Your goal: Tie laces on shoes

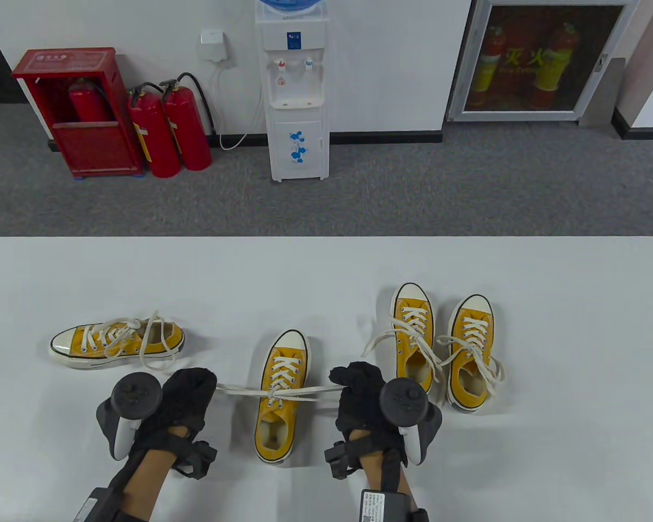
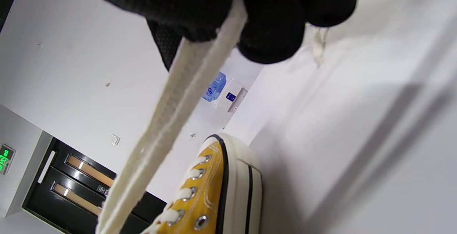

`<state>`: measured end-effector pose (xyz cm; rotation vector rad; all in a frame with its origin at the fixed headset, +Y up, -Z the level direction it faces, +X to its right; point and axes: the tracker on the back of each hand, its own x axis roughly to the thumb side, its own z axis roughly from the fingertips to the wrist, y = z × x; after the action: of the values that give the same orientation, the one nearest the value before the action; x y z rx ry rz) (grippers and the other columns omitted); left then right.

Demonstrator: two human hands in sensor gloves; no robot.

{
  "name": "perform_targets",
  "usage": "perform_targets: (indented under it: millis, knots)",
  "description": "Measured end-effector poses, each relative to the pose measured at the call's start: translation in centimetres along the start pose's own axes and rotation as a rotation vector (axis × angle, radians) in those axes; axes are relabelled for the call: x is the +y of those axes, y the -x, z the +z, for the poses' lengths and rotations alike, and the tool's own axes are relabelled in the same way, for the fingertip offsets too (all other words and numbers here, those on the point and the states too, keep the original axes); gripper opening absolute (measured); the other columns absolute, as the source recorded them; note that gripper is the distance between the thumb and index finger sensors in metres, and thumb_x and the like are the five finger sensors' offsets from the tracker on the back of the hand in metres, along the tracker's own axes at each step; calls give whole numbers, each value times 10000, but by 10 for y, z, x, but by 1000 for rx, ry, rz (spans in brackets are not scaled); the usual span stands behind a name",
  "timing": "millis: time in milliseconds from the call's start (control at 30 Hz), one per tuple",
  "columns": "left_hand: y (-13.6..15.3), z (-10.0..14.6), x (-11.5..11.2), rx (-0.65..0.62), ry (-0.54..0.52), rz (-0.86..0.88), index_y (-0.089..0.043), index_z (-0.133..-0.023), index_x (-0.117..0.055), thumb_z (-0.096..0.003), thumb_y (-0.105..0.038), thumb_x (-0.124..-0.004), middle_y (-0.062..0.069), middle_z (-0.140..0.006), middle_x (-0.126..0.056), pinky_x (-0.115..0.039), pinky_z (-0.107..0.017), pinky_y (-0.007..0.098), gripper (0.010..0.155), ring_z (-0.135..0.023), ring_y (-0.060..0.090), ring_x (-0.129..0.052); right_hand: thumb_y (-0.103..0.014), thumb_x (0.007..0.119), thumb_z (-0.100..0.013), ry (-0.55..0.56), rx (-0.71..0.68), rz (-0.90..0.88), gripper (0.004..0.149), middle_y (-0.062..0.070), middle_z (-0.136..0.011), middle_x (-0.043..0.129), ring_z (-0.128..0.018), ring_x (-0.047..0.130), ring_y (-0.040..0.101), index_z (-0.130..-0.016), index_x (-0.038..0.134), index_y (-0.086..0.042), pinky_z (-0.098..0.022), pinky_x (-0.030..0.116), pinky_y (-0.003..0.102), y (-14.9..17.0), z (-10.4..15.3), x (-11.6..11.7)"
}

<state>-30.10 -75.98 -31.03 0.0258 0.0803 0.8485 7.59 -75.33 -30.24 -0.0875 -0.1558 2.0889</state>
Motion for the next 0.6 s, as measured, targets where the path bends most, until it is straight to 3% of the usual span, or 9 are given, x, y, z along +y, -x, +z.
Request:
perform_targets:
  millis: [167, 367, 600]
  knots:
    - [-7, 3, 3, -38, -16, -47, -283, -931, -789, -484, -503, -784, 58, -1015, -816, -640, -680, 655, 498, -819, 348, -909, -251, 799, -464, -5, -30, -12, 445, 57, -1013, 647, -792, 817, 282, -902, 831, -181, -677, 567, 597, -5, 2, 2]
    - [-20, 6, 1, -127, 71, -111, -291, -1037, -673, -486, -572, -733, 87, -1143, -668, -529, -738, 699, 622, -997, 400, -770, -402, 831, -455, -58, -115, 94, 597, 77, -1070, 580, -976, 660, 389, -1002, 716, -192, -723, 414, 678, -18, 9, 17]
    - [-35, 13, -9, -208, 122, -416, -329, -1117, -531, -459, -669, -695, 72, -1259, -425, -319, -769, 753, 759, -1176, 439, -433, -583, 822, -421, -199, -148, 283, 803, 107, -1082, 551, -918, 728, 392, -1064, 594, -161, -698, 477, 668, -28, 19, 47]
